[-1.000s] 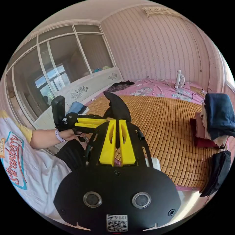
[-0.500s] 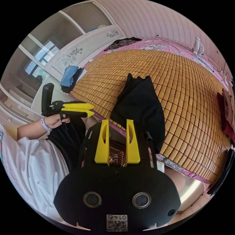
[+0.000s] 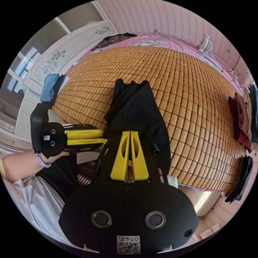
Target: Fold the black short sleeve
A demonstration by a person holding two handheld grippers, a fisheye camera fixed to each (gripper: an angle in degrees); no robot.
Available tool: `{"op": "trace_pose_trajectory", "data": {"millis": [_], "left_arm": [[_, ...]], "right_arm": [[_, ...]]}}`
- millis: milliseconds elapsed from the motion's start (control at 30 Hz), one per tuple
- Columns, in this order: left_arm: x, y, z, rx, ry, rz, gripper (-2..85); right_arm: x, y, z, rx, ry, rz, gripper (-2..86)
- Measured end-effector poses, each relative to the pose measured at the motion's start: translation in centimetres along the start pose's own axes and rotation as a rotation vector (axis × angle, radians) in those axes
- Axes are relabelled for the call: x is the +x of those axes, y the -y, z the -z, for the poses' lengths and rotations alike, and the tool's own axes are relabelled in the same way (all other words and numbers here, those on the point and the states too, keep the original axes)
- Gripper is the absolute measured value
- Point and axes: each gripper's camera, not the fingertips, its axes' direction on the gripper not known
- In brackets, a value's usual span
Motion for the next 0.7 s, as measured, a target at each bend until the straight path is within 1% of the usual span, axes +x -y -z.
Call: {"op": "trace_pose_trajectory", "data": {"millis": [100,200,233,267,333,400,467,533,600,633,667,700], "left_arm": [[-0.8,-0.9,1.1,0.031,-0.004,0.029,-0.3],[-1.5,-1.9,2.8,0.081,-0.024,0.042,-0.8],[-1.7,-2.2,3.5,0.096,-0.036,0.042,-0.9],[-1.8,-2.4,3.8,0.098,-0.044,0.045,-0.9],[-2.2,-2.6,4.7,0.093,-0.065,0.065,-1.0],[-2.5,-2.7,5.6,0.100,-0.077,0.072,-1.0],[-2.6,-2.9,6.6,0.116,-0.069,0.070,-1.0],[-2.8,-3.1,8.2,0.134,-0.045,0.055,-1.0],[-3.1,-3.3,9.1,0.134,-0.024,0.043,-1.0],[-3.4,-3.5,9.8,0.135,-0.020,0.042,-1.0],[-3.6,-3.6,10.1,0.141,-0.021,0.045,-1.0],[-4.1,-3.9,10.9,0.159,-0.022,0.057,-1.0]], "right_arm": [[4.2,-1.9,2.9,0.059,-0.045,-0.104,0.4],[8.2,-3.7,4.7,0.075,-0.033,-0.243,0.9],[8.5,-3.8,4.9,0.077,-0.021,-0.254,1.1],[8.5,-3.7,5.1,0.085,0.015,-0.255,1.9],[6.7,-2.8,5.0,0.110,0.105,-0.175,4.3],[2.9,-0.6,3.7,0.111,0.253,-0.054,11.1],[0.6,1.3,2.2,0.072,0.321,-0.011,13.9],[-0.9,3.0,0.7,0.032,0.299,-0.016,13.5],[-1.3,4.4,-0.6,-0.039,0.238,-0.030,7.8],[-1.2,4.6,-0.5,-0.054,0.228,-0.032,6.6],[-0.5,4.7,0.4,-0.041,0.231,-0.050,5.1],[0.5,4.2,2.1,0.017,0.243,-0.065,4.2]]}}
